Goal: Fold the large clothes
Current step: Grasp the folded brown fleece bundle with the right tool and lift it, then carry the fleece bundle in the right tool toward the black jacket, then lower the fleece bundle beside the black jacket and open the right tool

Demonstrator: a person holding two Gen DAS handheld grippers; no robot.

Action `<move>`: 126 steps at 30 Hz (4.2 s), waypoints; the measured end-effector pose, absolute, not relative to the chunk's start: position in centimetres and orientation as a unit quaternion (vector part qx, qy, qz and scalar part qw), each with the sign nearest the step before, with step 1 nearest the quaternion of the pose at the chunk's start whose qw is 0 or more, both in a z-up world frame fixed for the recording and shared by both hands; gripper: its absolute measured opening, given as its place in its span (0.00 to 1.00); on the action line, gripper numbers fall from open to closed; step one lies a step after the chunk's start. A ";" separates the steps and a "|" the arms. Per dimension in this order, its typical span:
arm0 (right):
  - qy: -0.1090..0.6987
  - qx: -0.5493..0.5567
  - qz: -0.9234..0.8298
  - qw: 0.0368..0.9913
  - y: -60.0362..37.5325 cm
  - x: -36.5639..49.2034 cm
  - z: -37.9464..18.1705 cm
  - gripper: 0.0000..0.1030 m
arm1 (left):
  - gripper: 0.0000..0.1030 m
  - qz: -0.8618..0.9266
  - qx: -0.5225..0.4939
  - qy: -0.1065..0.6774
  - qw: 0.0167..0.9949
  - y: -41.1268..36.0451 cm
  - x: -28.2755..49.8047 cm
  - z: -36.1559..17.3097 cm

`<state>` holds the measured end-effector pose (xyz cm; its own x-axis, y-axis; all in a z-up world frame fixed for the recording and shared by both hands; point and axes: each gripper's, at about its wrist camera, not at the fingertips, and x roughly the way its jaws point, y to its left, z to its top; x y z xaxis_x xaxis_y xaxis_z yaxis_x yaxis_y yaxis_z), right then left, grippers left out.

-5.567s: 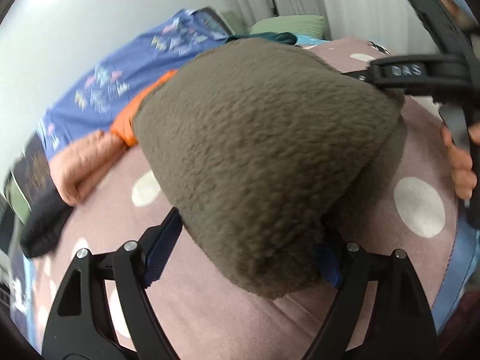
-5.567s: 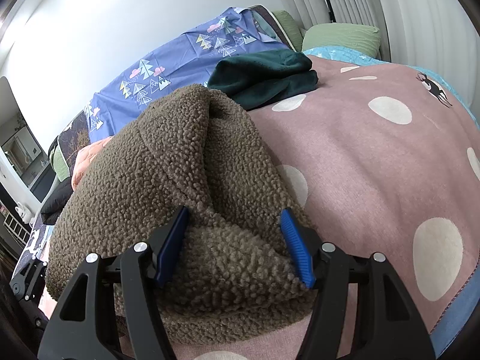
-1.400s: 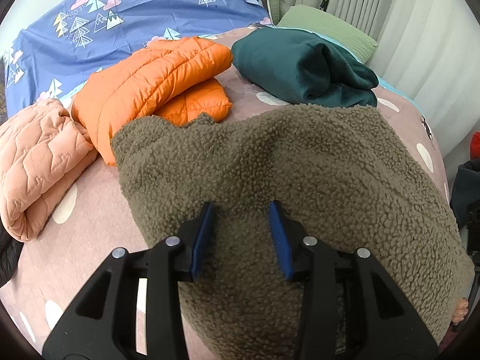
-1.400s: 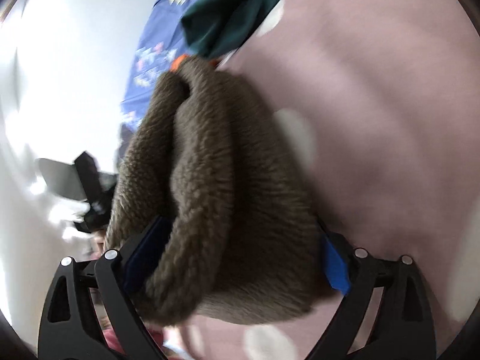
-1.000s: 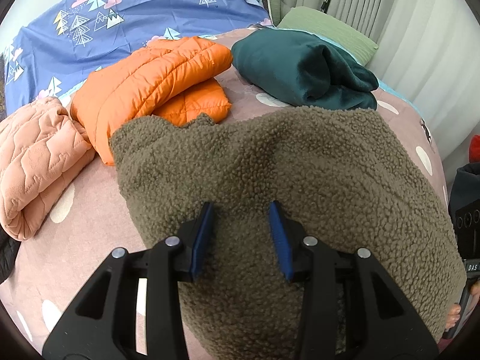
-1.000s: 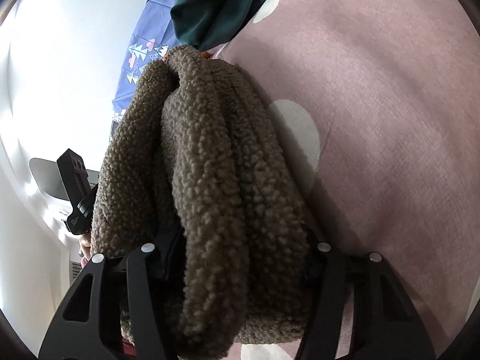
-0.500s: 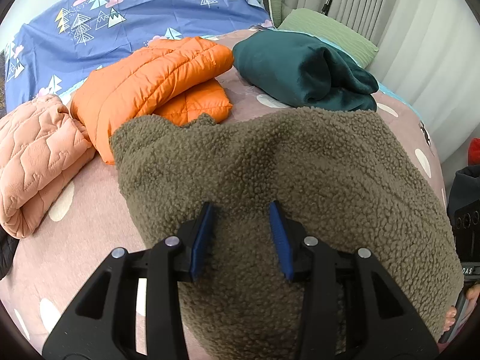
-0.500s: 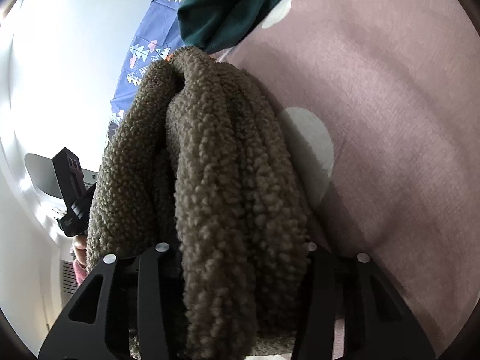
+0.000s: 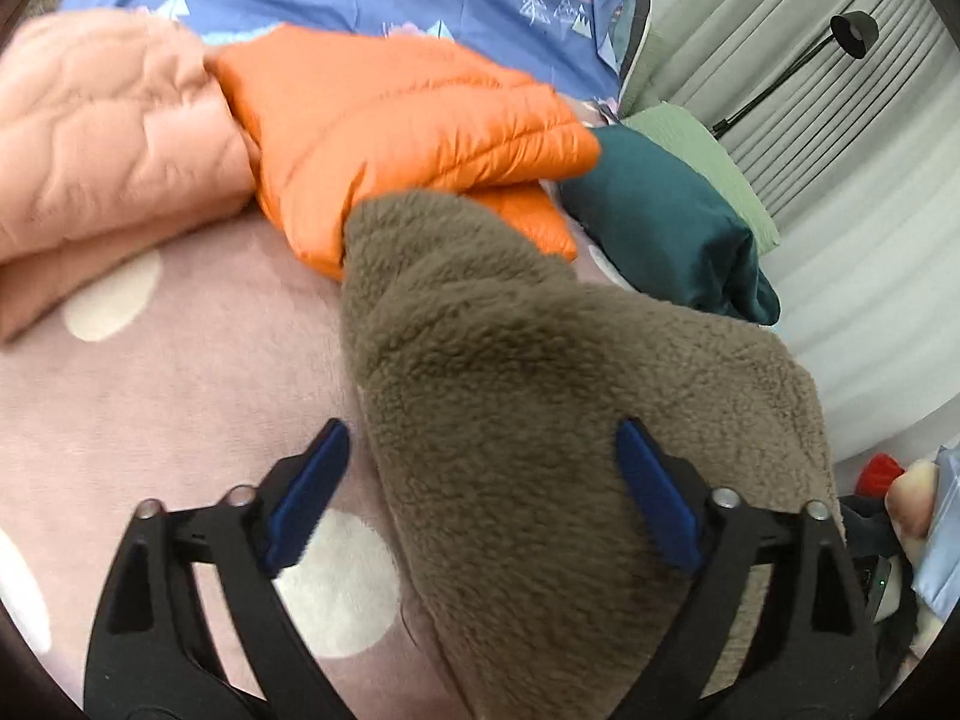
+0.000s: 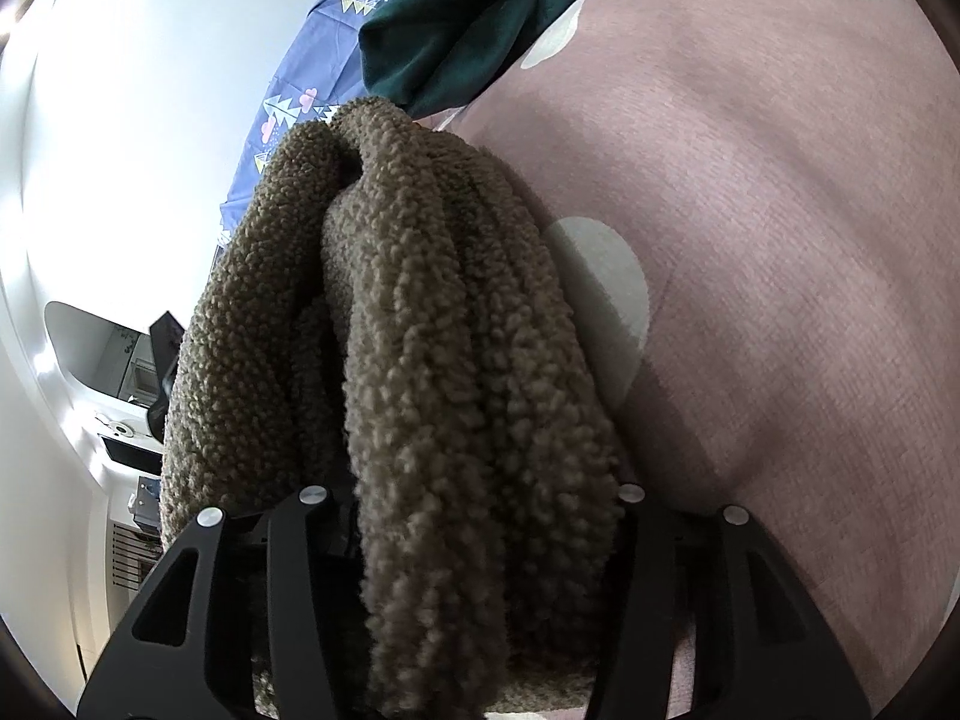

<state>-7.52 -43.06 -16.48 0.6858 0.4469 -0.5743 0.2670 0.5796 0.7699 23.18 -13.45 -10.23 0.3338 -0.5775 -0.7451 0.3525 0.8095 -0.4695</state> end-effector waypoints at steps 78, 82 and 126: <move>0.354 0.227 0.424 0.802 -14.2 0.2 -3.2 0.25 | 0.50 -0.142 -0.208 0.241 0.937 23.9 -2.3 4.9; 0.391 0.224 0.458 0.767 -8.2 3.4 -4.3 0.25 | 0.50 -0.084 -0.209 0.249 0.942 29.8 -3.5 4.2; 0.474 -0.005 0.335 0.814 33.8 33.4 -12.7 0.39 | 0.46 0.273 0.009 0.379 0.884 54.4 27.9 -7.6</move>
